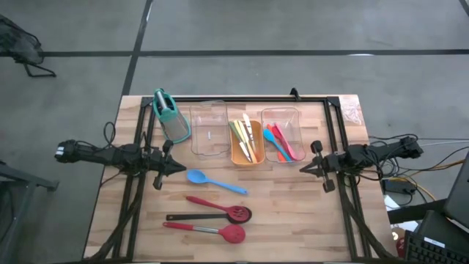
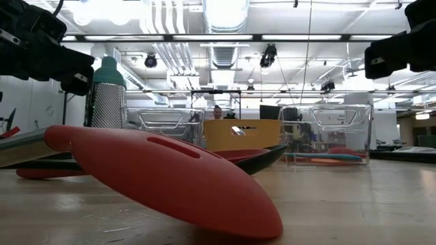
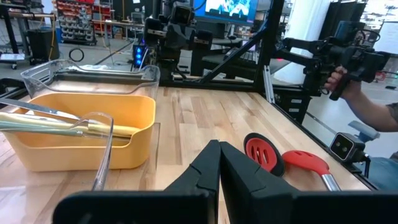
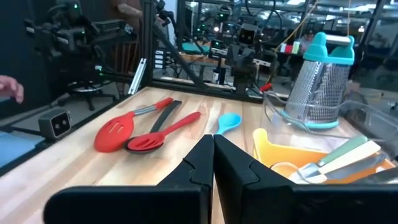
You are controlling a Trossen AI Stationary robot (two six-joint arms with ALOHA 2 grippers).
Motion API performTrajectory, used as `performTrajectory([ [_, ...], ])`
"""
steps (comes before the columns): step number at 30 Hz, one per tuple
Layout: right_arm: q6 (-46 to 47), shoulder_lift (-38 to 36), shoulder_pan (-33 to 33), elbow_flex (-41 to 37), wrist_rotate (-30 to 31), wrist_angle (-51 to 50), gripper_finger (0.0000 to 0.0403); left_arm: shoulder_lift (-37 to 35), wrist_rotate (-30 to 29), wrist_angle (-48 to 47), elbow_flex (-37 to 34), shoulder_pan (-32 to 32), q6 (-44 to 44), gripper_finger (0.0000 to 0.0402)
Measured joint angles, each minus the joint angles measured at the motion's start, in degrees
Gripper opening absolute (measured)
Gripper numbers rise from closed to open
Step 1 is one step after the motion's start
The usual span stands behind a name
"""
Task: Pick & Place Kitchen Items
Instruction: Put the blue serving spoon into the left transparent bin
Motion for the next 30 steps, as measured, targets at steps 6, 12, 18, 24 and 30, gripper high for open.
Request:
performTrajectory([
  [6,1.35,0.01,0.00,0.00,0.00,0.00,0.0008,-0.01,-0.02,0.00,0.01,0.00,0.02,0.0012],
  [12,1.39,0.01,0.00,0.00,0.00,0.00,0.0008,-0.01,-0.02,0.00,-0.01,-0.02,0.02,0.0012],
  [18,1.43,0.01,0.00,0.02,-0.02,0.00,0.0008,0.00,0.00,0.00,0.01,0.00,0.01,0.0012],
  [24,1.38,0.01,0.00,0.02,-0.01,0.00,0.0009,0.03,-8.64,2.78,0.02,0.25,3.71,0.0012],
  [30,1.39,0.01,0.00,0.02,-0.02,0.00,0.0009,-0.02,-20.34,9.77,-0.01,0.29,-12.47,0.0012],
])
